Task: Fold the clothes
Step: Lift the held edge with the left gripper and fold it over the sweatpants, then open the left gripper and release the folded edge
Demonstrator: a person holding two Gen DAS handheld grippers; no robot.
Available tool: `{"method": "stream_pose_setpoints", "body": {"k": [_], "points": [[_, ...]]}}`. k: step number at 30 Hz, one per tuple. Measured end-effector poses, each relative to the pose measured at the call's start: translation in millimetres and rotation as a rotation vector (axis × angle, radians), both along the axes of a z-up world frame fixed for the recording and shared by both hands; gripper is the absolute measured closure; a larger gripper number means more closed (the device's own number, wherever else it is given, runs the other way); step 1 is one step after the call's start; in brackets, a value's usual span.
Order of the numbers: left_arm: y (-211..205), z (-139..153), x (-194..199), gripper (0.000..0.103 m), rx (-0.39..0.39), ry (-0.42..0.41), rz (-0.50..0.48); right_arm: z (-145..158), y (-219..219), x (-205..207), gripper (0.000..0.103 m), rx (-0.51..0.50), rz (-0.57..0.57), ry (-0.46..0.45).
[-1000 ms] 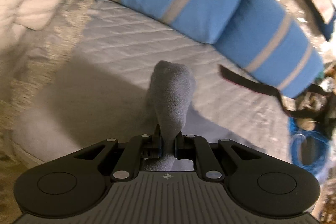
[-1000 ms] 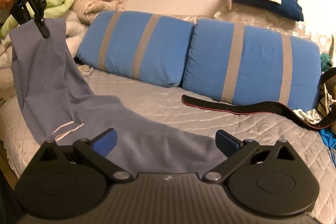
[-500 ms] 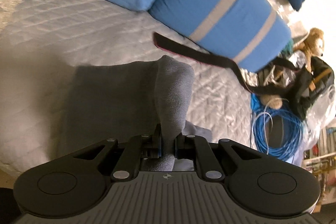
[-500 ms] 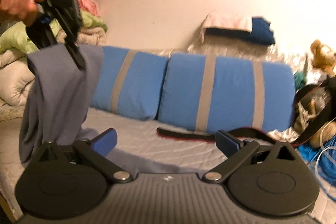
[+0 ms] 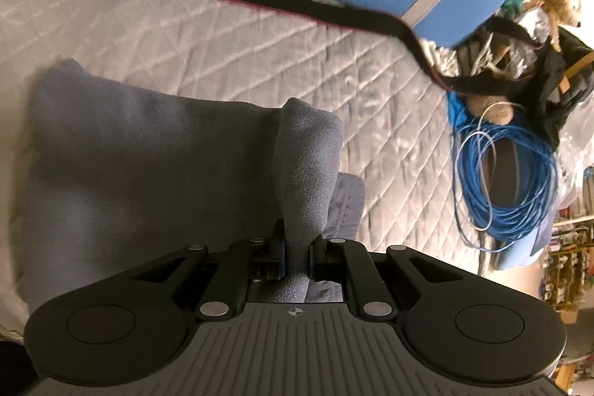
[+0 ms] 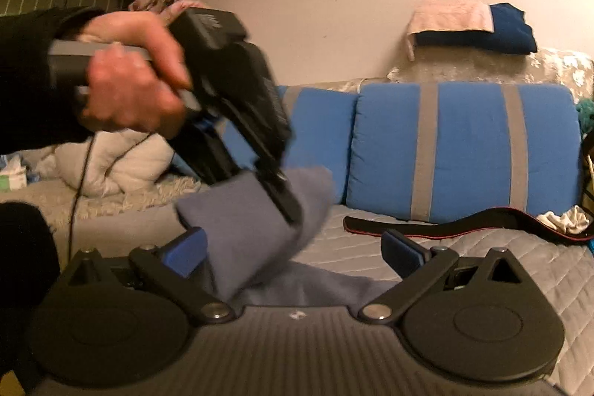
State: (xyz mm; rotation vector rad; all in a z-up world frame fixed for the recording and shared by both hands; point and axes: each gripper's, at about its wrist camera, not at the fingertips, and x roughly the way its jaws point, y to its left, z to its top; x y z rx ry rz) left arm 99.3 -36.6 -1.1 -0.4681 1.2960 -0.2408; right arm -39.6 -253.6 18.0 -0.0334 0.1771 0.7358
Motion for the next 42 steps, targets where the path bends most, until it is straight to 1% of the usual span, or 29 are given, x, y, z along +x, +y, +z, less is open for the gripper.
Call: {"method": "stream_pose_setpoints", "body": {"k": [4, 6, 7, 8, 9, 12, 13, 15, 18, 23, 25, 26, 27, 29, 32, 36, 38, 42], "points": [[-13.0, -18.4, 10.0, 0.093, -0.009, 0.033, -0.017, -3.7, 5.6, 4.7, 0.0, -0.022, 0.007, 0.029], [-17.2, -23.4, 13.4, 0.083, -0.036, 0.035, -0.036, -6.2, 6.7, 9.1, 0.0, -0.028, -0.001, 0.047], [-19.1, -25.5, 14.9, 0.08, -0.051, 0.035, -0.047, -7.7, 7.2, 11.4, 0.0, -0.032, -0.007, 0.055], [-21.0, -27.7, 16.5, 0.073, -0.067, 0.034, -0.058, -8.9, 6.6, 13.4, 0.0, -0.034, -0.012, 0.065], [-22.9, -29.8, 18.0, 0.069, -0.082, 0.034, -0.069, -9.9, 6.4, 16.4, 0.0, -0.033, -0.017, 0.079], [-19.3, -27.1, 13.4, 0.064, -0.201, -0.009, -0.106, -11.3, 6.5, 24.0, 0.0, -0.02, -0.025, 0.119], [-16.3, -23.9, 9.5, 0.062, -0.217, -0.029, -0.115, -11.7, 6.6, 24.4, 0.0, -0.017, -0.025, 0.126], [-8.9, -15.9, -0.1, 0.057, -0.228, -0.074, -0.129, -13.0, 7.0, 24.1, 0.0, -0.013, -0.021, 0.136], [10.0, -3.6, -14.8, 0.054, -0.22, -0.133, -0.127, -14.7, 12.0, 26.6, 0.0, -0.03, -0.029, 0.151], [53.6, 21.7, -28.6, 0.05, -0.231, -0.235, -0.039, -15.8, 23.6, 31.0, 0.0, -0.076, -0.058, 0.169], [68.2, 32.9, -32.5, 0.047, -0.222, -0.282, -0.012, -15.9, 29.1, 29.7, 0.0, -0.095, -0.061, 0.171], [76.4, 38.3, -34.4, 0.042, -0.213, -0.309, 0.004, -16.0, 31.9, 29.1, 0.0, -0.104, -0.063, 0.173], [84.9, 42.7, -36.7, 0.038, -0.193, -0.336, 0.023, -16.1, 35.1, 28.4, 0.0, -0.114, -0.063, 0.174], [101.8, 50.9, -41.7, 0.034, -0.143, -0.387, 0.061, -16.4, 41.1, 27.1, 0.0, -0.133, -0.069, 0.171], [125.0, 52.9, -48.9, 0.03, -0.055, -0.453, 0.124, -17.1, 48.8, 25.7, 0.0, -0.158, -0.083, 0.169], [149.8, 37.1, -56.9, 0.026, 0.058, -0.522, 0.23, -18.8, 53.9, 26.5, 0.0, -0.175, -0.118, 0.181], [157.7, 24.7, -60.5, 0.025, 0.103, -0.568, 0.256, -19.9, 53.3, 29.0, 0.0, -0.173, -0.139, 0.198], [158.7, 1.9, -66.5, 0.023, 0.196, -0.652, 0.225, -22.7, 48.5, 35.8, 0.0, -0.166, -0.187, 0.233]]}}
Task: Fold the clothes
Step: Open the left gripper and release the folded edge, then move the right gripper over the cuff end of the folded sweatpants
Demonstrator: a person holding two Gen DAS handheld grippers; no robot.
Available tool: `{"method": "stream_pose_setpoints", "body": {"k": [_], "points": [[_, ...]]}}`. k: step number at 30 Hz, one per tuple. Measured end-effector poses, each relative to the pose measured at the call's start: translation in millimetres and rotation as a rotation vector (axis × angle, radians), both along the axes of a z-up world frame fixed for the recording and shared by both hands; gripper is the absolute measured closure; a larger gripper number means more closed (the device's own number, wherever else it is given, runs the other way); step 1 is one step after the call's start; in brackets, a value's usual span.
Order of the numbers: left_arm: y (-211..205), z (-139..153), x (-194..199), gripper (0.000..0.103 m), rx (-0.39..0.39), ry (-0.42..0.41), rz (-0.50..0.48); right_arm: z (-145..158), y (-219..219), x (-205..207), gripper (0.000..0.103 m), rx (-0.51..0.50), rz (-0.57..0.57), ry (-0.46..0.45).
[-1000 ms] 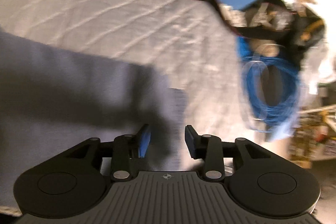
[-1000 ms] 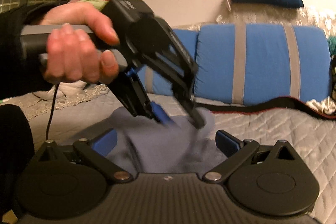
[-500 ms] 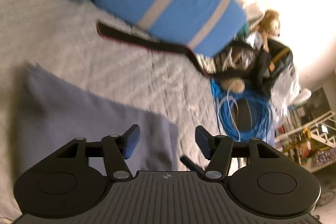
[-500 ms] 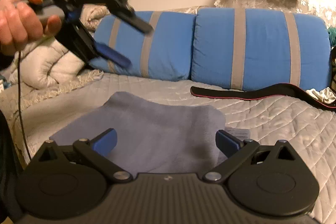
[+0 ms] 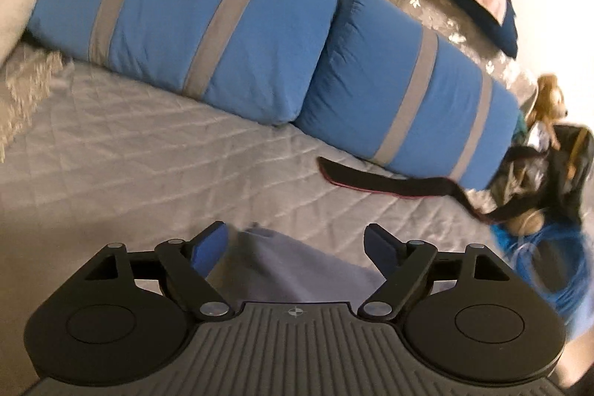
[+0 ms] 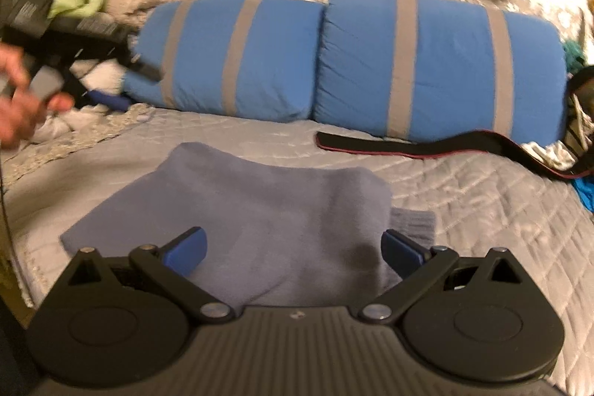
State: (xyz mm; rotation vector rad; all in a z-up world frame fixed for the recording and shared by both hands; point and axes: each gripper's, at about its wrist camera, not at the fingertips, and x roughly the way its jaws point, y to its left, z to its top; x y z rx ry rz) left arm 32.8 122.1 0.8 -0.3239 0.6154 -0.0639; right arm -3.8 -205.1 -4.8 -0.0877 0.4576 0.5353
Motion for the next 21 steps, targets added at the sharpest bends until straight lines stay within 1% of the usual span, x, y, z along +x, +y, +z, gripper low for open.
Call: {"method": "stream_pose_setpoints", "body": {"k": [1, 2, 3, 5, 8, 12, 19, 21], "points": [[-0.1, -6.5, -0.5, 0.023, 0.022, -0.016, -0.004, -0.7, -1.3, 1.9, 0.0, 0.002, -0.012, 0.008], [-0.1, -11.0, 0.0, 0.023, 0.04, -0.011, 0.0, -1.4, -2.7, 4.0, 0.0, 0.005, -0.023, 0.017], [0.0, -14.7, 1.0, 0.023, 0.055, 0.002, 0.009, -2.3, -4.0, 6.5, 0.0, 0.009, -0.032, 0.027], [-0.3, -18.4, 2.8, 0.023, 0.071, 0.031, -0.002, -4.4, -6.7, 12.2, 0.0, 0.017, -0.052, 0.048], [-2.9, -20.2, 1.4, 0.023, 0.061, 0.028, -0.061, -7.4, -11.5, 21.5, 0.0, 0.048, -0.074, 0.091], [-3.3, -24.7, -0.8, 0.022, 0.05, 0.041, -0.067, -11.1, -17.4, 31.4, 0.0, 0.107, -0.075, 0.153], [-7.4, -30.9, -2.6, 0.022, 0.049, 0.052, -0.094, -12.6, -20.1, 32.4, 0.001, 0.112, -0.087, 0.16], [-9.1, -30.1, -2.3, 0.022, 0.035, 0.053, -0.101, -12.5, -20.9, 32.2, 0.001, 0.114, -0.086, 0.158]]}}
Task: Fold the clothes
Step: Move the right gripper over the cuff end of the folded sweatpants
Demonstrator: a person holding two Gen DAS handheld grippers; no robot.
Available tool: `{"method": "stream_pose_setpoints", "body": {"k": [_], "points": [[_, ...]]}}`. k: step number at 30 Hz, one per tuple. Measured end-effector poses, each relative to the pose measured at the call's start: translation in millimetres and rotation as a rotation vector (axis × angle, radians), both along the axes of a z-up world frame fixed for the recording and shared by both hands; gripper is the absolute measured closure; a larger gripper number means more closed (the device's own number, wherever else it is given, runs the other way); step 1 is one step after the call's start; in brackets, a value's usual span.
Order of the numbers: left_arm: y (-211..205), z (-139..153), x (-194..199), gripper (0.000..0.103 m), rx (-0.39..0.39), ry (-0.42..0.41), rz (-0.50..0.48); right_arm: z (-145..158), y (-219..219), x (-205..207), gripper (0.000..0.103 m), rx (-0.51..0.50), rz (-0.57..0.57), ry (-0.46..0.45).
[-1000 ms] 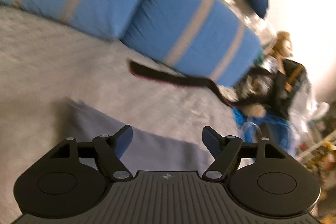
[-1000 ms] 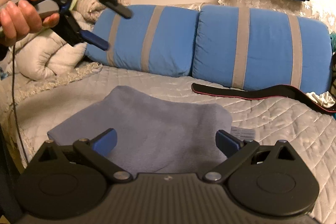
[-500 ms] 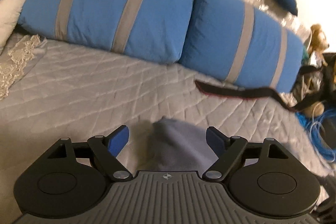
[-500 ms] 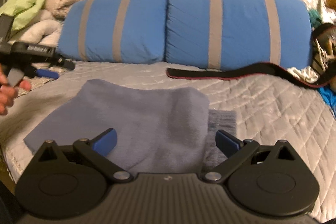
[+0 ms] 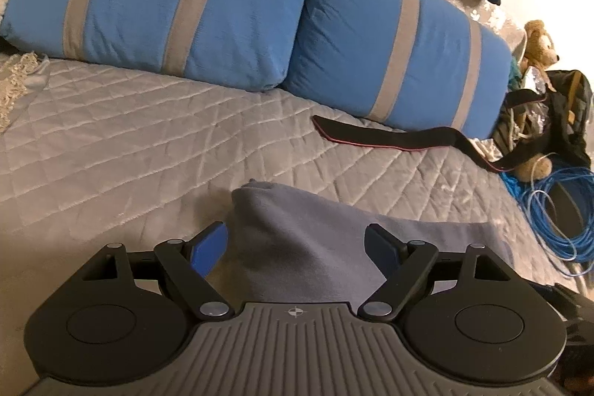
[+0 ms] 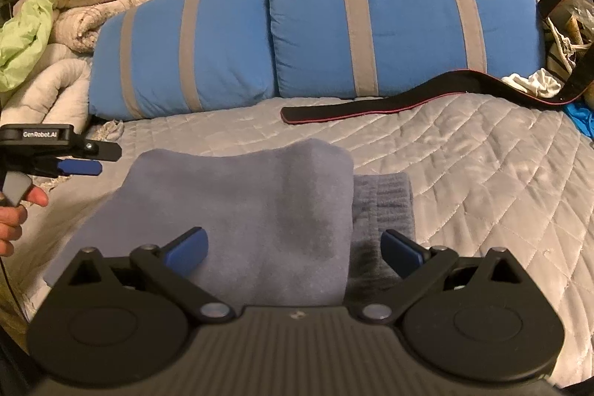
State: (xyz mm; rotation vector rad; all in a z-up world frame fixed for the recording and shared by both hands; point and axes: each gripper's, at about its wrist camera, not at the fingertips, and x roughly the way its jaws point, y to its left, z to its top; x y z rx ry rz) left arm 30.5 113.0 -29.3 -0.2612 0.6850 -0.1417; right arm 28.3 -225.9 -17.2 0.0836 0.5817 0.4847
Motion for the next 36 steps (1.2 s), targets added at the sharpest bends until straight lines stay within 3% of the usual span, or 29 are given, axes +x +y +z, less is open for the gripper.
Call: {"method": "stream_pose_setpoints", "body": {"k": [8, 15, 26, 33, 36], "points": [[-1.1, 3.1, 10.2, 0.022, -0.073, 0.01, 0.024, -1.8, -2.9, 2.9, 0.001, 0.008, -0.011, 0.011], [-8.5, 5.0, 9.5, 0.022, -0.041, -0.006, 0.01, -0.9, -0.8, -0.5, 0.001, 0.014, 0.018, 0.002], [4.5, 12.3, 5.9, 0.022, -0.064, -0.028, 0.077, 2.0, 6.6, -11.3, 0.001, 0.001, 0.077, -0.052], [10.5, 14.1, 3.5, 0.022, -0.075, -0.025, 0.079, 2.5, 5.3, -10.9, 0.001, -0.002, 0.057, -0.059], [10.6, 13.1, 2.2, 0.022, -0.078, -0.022, 0.057, 3.7, 3.2, -11.1, 0.008, 0.009, 0.045, -0.064]]}}
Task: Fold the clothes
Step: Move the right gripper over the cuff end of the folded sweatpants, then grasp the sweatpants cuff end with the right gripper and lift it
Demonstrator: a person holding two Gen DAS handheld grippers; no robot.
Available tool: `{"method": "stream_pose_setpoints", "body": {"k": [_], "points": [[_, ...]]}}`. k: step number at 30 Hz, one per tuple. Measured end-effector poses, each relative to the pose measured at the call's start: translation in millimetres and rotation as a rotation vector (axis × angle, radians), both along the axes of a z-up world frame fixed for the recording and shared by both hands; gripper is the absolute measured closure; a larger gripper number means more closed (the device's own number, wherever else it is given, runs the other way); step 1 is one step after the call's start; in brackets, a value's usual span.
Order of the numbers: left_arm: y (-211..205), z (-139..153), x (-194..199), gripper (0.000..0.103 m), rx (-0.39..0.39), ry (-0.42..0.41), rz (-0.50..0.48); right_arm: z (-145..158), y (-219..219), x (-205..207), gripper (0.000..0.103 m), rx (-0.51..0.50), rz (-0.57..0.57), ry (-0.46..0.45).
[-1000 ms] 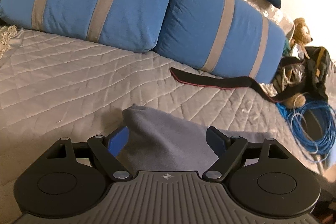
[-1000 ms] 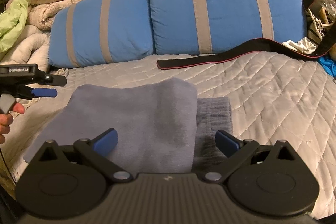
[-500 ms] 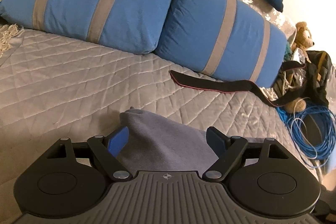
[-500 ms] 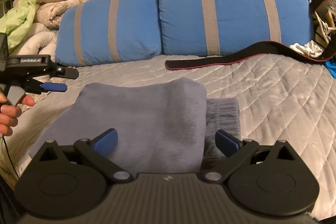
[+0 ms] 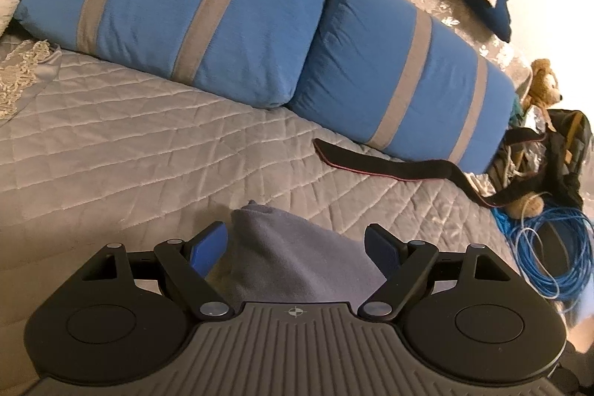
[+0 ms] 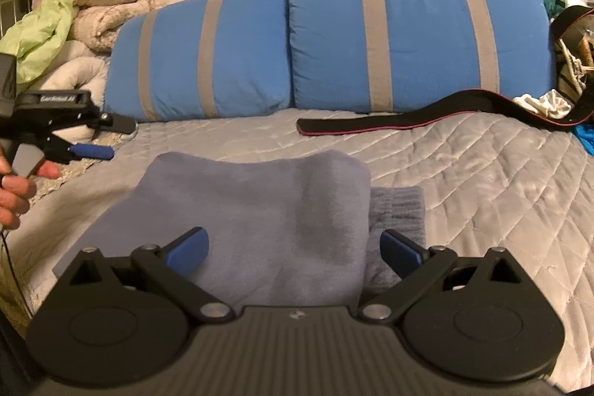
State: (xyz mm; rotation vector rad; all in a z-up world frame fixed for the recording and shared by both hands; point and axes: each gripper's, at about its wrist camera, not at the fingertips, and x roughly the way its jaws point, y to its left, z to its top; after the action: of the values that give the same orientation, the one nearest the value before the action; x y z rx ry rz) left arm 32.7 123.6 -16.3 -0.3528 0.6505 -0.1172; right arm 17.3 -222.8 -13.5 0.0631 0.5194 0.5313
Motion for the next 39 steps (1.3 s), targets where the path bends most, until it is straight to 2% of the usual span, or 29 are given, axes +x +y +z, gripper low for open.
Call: {"method": "stream_pose_setpoints", "body": {"k": [6, 11, 16, 20, 24, 25, 26, 27, 33, 39], "points": [[0.6, -7.1, 0.1, 0.022, -0.01, 0.034, -0.01, -1.4, -10.6, 9.4, 0.031, 0.078, -0.027, 0.066], [6.2, -11.7, 2.0, 0.022, -0.102, 0.059, -0.035, -7.4, -21.6, 19.0, 0.031, 0.152, -0.077, 0.143], [2.3, -12.2, 1.7, 0.022, -0.09, 0.058, -0.047, -14.7, -30.1, 28.5, 0.039, 0.222, -0.1, 0.233], [2.7, -12.5, 2.4, 0.022, -0.097, 0.066, -0.04, -22.8, -38.8, 37.1, 0.056, 0.294, -0.123, 0.328], [5.3, -10.7, 2.7, 0.022, -0.108, 0.064, -0.047, -32.0, -44.8, 44.2, 0.068, 0.352, -0.133, 0.416], [6.2, -9.8, 2.8, 0.022, -0.112, 0.06, -0.051, -31.9, -44.6, 44.3, 0.072, 0.354, -0.127, 0.42], [6.9, -9.3, 2.9, 0.022, -0.115, 0.058, -0.049, -30.7, -44.0, 44.0, 0.084, 0.356, -0.114, 0.419], [7.4, -9.0, 3.0, 0.022, -0.118, 0.057, -0.044, -29.6, -43.5, 43.7, 0.09, 0.358, -0.102, 0.418], [7.7, -9.5, 2.7, 0.022, -0.115, 0.064, -0.05, -16.0, -42.2, 36.9, 0.092, 0.334, -0.072, 0.356], [7.5, -11.3, 3.8, 0.022, -0.109, 0.075, -0.059, -9.4, -48.5, 32.6, 0.092, 0.302, -0.115, 0.334]]}}
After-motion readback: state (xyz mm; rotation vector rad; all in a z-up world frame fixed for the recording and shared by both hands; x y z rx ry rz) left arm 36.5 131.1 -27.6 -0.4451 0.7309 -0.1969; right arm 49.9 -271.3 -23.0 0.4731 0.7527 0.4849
